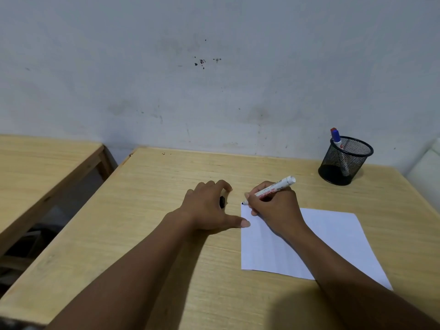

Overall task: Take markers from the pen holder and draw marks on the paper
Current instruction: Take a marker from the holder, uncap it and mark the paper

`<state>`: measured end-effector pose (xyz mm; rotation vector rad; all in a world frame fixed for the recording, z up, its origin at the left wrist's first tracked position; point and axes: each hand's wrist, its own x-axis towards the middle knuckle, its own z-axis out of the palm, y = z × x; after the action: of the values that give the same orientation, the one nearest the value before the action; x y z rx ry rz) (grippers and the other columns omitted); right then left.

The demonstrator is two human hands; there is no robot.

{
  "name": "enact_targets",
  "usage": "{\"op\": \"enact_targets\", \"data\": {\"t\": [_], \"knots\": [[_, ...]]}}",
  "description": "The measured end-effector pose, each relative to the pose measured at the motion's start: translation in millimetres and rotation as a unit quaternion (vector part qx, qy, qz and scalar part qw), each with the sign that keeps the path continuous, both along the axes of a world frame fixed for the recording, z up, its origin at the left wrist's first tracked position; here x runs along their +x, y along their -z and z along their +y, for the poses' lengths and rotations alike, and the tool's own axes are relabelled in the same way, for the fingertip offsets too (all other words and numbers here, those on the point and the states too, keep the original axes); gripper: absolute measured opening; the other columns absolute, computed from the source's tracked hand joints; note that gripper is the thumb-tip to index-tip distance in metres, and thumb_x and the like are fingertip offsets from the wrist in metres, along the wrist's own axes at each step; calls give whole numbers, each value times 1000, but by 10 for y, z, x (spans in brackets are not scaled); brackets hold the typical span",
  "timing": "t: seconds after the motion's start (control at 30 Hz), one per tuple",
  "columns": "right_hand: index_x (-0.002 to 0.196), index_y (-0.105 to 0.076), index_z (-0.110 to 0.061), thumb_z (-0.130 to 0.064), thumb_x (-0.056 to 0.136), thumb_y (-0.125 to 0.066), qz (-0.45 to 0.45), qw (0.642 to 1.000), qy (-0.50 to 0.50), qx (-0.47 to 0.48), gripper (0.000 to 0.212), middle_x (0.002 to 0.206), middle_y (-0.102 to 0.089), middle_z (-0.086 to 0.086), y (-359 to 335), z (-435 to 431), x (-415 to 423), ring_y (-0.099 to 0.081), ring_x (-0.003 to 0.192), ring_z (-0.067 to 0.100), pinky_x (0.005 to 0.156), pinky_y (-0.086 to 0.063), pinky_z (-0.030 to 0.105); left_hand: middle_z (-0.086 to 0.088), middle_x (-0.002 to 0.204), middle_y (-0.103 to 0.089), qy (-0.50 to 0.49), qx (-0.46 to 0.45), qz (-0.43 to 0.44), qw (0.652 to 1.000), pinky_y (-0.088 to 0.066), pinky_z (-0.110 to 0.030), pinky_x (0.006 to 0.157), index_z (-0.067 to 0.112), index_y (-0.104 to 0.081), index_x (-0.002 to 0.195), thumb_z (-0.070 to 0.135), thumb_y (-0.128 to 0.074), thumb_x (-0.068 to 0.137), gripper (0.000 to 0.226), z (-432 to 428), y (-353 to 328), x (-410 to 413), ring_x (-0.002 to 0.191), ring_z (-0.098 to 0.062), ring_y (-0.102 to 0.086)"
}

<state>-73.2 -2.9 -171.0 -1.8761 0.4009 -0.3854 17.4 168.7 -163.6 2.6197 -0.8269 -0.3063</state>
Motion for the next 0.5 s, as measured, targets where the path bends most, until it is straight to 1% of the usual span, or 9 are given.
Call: {"op": "enact_targets", "data": {"t": [0.1, 0.17, 0.23, 0.33, 0.4, 0.43, 0.5], "knots": [[77, -74, -10, -20, 80, -82, 9, 1000, -3, 15, 12, 68, -76, 5, 24, -13, 12, -76, 59, 18, 67, -63, 51, 11, 109, -57, 0, -4, 4, 1000, -41, -41, 100, 38, -45, 135, 88, -69, 49, 102, -1, 4, -4, 110, -16, -51], [79, -75, -9, -18, 82, -81, 10, 999, 0, 32, 12, 69, -77, 8, 17, -26, 18, -76, 60, 19, 62, -62, 45, 11, 110, -56, -4, -5, 7, 1000, -41, -41, 100, 38, -45, 135, 87, -70, 49, 102, 0, -3, -1, 111, -16, -50], [81, -74, -9, -19, 85, -80, 1, 998, 17, 64, 12, 69, -77, 11, -6, -42, 22, -75, 59, 20, 54, -56, 36, 12, 109, -58, -9, -13, 10, 1000, -41, -40, 98, 38, -46, 135, 85, -72, 49, 101, 5, -24, -2, 110, -16, -52], [81, -72, -9, -17, 88, -78, -9, 993, 41, 106, 12, 66, -76, 11, -46, -50, 36, -71, 55, 20, 50, -51, 30, 14, 102, -62, -13, -26, 20, 999, -46, -39, 94, 35, -50, 132, 82, -75, 51, 97, 1, -64, -9, 104, -14, -57], [81, -71, -6, -14, 89, -75, -13, 985, 54, 163, 12, 63, -72, 12, -77, -56, 53, -65, 50, 21, 46, -44, 28, 16, 93, -62, -15, -43, 40, 998, -49, -36, 91, 34, -54, 128, 74, -78, 59, 84, 24, -92, 3, 98, -12, -60], [81, -71, -6, -14, 90, -74, -14, 978, 62, 198, 12, 62, -69, 12, -103, -73, 63, -60, 48, 20, 44, -40, 27, 17, 89, -63, -16, -58, 59, 996, -51, -34, 88, 32, -57, 124, 66, -80, 64, 72, 50, -98, 20, 94, -11, -62], [85, -73, -7, -15, 90, -73, -8, 963, 72, 258, 10, 60, -66, 9, -178, -133, 71, -54, 44, 16, 43, -35, 24, 13, 85, -68, -16, -94, 92, 991, -55, -30, 83, 29, -68, 109, 47, -81, 76, 40, 111, -100, 65, 86, -8, -66]]}}
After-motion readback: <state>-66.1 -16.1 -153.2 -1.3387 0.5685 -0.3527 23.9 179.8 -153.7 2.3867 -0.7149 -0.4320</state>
